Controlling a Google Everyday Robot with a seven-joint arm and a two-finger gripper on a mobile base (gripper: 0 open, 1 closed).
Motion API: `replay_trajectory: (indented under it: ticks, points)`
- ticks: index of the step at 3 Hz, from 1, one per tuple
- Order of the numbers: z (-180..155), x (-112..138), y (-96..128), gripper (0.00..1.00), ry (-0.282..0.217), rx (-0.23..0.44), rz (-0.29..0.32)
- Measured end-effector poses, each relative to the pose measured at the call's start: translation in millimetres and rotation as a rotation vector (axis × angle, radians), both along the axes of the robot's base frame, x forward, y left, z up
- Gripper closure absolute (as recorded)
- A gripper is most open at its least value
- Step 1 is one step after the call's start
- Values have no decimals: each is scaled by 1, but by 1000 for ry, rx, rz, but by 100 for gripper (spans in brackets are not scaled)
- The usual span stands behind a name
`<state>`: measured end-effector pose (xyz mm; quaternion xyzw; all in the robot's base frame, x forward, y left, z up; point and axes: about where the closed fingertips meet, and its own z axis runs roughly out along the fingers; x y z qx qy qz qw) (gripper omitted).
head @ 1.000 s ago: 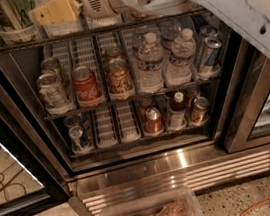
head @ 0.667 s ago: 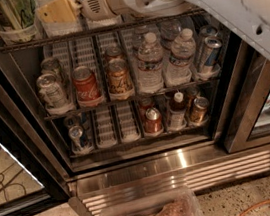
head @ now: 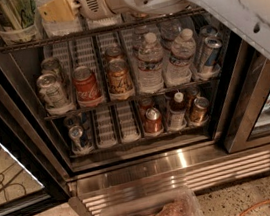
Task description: Pick water bottle from top shelf of fridge
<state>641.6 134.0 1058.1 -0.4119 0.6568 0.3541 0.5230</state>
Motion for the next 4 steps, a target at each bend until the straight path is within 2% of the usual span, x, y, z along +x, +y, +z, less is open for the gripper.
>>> replay_trajectory:
  ticks: [1, 2, 3, 4]
  points:
    - [1, -1, 0, 100, -1, -4, 15]
    - [20, -1, -6, 100, -51, -27, 28]
    - [55, 1, -17, 100, -138, -62, 39]
    - [81, -7, -25, 100, -208, -100, 52]
